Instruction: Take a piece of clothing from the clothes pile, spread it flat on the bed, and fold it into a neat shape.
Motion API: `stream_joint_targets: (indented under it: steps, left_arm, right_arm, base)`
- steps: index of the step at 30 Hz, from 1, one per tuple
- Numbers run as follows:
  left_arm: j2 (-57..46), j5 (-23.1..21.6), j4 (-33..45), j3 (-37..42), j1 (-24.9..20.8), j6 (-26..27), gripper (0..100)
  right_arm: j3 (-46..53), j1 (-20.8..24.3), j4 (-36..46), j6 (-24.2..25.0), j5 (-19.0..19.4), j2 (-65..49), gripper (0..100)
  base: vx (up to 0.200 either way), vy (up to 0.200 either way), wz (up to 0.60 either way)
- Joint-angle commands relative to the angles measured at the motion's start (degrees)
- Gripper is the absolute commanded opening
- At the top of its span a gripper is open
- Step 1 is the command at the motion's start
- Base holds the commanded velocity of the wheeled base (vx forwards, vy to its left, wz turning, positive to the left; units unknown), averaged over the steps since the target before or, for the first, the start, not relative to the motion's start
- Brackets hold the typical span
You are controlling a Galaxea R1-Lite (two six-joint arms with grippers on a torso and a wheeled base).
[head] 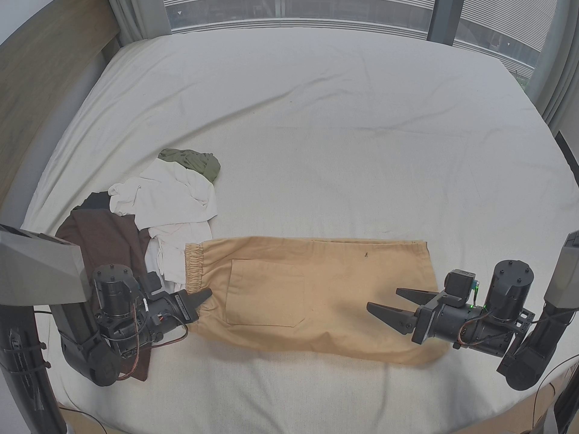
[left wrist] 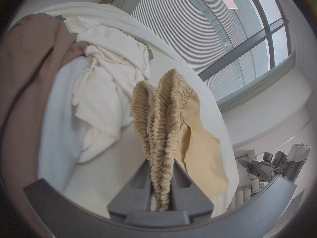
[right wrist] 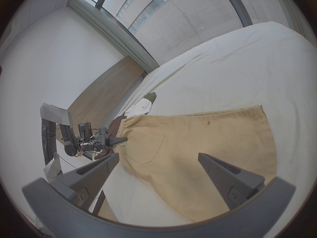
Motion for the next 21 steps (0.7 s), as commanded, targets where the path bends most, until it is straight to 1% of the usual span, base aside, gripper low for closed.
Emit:
stream_joint_targets:
  steps: [1,9,11,21]
  left_arm:
    - [-0.16,-0.06,-0.12,0.45,0.75,0.05,0]
    - [-1.04,-0.06,0.58,0.54,1.45,1.20,0]
    - [-1.12,-0.15,1.02,0.45,2.95,1.72,0]
    - [-3.67,-0.94,2.43,0.54,4.00,1.81,0]
  right_arm:
    - [-0.12,0.14,-0.04,-0.02,0.01,0.02,100]
    - [-0.47,-0.12,0.05,0.07,0.01,-0.06,100]
    - [-0.47,-0.12,-0.04,0.07,0.01,0.02,100]
    - [-0.91,-0.12,-0.04,0.07,0.01,-0.06,100]
  base:
    - [0.000,0.000,0.00]
    - [0.000,0.000,0.00]
    - [0.000,0.000,0.00]
    - [0.000,0.000,0.00]
